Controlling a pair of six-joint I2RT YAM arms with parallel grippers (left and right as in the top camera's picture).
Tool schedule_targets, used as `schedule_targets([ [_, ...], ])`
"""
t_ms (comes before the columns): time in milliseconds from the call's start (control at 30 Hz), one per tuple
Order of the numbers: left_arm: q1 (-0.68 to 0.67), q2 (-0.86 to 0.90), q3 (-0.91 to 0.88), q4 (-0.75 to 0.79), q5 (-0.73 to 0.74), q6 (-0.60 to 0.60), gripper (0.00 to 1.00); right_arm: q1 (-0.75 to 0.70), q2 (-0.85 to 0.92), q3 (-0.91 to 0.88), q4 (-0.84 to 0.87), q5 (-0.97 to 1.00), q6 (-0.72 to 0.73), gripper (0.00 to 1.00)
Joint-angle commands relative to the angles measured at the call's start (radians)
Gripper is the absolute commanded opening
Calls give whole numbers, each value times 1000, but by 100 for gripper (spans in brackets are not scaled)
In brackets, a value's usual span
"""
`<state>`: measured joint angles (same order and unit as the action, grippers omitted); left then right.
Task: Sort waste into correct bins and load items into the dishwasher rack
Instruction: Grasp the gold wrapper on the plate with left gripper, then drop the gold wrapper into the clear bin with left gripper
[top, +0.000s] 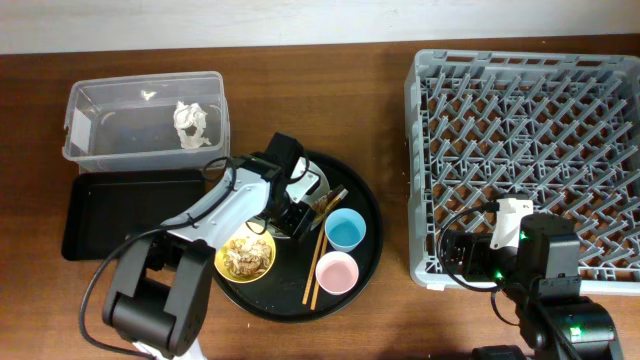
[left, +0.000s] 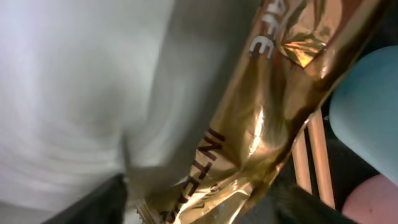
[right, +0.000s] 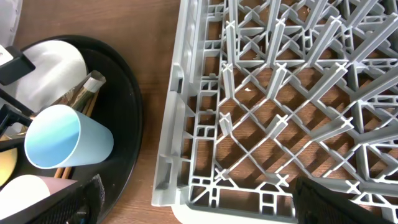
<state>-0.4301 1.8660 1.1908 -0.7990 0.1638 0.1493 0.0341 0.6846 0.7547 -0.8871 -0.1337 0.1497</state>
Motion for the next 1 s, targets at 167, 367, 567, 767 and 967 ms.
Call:
schedule_targets([
  [167, -1, -18, -14, 14, -48, 13, 64, -2, -2, 16, 0, -9, -3, 98],
  [367, -2, -18, -14, 21, -48, 13, 29, -2, -2, 16, 0, -9, -3, 98],
  [567, -1, -20, -10, 21, -56, 13, 1, -2, -2, 16, 0, -9, -3, 98],
  [767, 42, -129, 69, 10, -68, 1, 1, -2, -2, 16, 0, -9, -3, 98],
  [967, 230, -307, 107, 94, -217, -6, 0, -2, -2, 16, 0, -9, -3, 98],
])
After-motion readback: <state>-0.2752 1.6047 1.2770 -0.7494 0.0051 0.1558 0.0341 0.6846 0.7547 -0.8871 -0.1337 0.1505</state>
